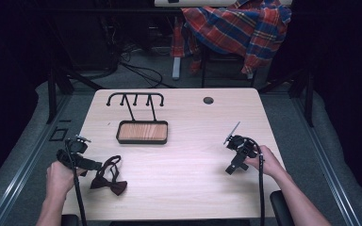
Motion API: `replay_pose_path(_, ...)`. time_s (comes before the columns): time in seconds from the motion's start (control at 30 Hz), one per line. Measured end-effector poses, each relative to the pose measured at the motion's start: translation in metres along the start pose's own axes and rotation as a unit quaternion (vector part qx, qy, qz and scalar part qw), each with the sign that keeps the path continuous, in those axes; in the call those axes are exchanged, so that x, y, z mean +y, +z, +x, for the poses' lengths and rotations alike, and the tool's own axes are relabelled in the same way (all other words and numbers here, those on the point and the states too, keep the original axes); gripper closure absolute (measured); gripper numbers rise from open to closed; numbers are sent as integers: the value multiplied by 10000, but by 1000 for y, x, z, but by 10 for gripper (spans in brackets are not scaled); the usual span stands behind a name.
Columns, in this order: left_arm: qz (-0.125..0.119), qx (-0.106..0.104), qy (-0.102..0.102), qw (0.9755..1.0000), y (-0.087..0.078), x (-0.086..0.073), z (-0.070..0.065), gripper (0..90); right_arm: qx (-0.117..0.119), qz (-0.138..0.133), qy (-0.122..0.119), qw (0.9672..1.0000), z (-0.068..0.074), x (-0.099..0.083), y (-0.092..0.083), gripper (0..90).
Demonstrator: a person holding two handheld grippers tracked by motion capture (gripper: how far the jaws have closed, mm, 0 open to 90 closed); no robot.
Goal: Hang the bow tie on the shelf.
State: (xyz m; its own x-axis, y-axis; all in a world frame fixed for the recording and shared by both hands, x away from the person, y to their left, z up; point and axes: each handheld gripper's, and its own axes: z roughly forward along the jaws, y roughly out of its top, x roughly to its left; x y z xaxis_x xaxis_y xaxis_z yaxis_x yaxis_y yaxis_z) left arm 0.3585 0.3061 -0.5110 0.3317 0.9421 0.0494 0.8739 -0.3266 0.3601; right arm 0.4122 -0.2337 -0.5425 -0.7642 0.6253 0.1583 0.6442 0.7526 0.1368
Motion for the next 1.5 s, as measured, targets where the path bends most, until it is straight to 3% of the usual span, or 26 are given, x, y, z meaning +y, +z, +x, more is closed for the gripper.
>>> replay_pose_path(0.17, -19, 2, -3, 10000, 0, 0, 1, 0, 11, 73, -83, 9999, 0, 1, -1, 56)
replay_pose_path(0.8, -157, 35, 112, 9998, -1, 4, -4, 0, 28, 43, -48, 10000, 1, 1, 0, 58)
replay_pose_path(0.9, -245, -112, 85, 9996, -1, 6, -6, 0, 13, 51, -59, 10000, 1, 1, 0, 58)
replay_pose_path(1.1, -256, -96, 119, 9996, 0, 8, -10, 0, 10, 83, -105, 9999, 2, 2, 0, 58)
replay_pose_path(1.17, -270, -241, 155, 9992, 0, 9, -12, 0, 6, 91, -96, 9999, 1, 1, -1, 59)
replay_pose_path(1.5, -292, -188, 188, 9992, 4, 13, -18, 0, 32, 100, -92, 9999, 2, 1, 1, 61)
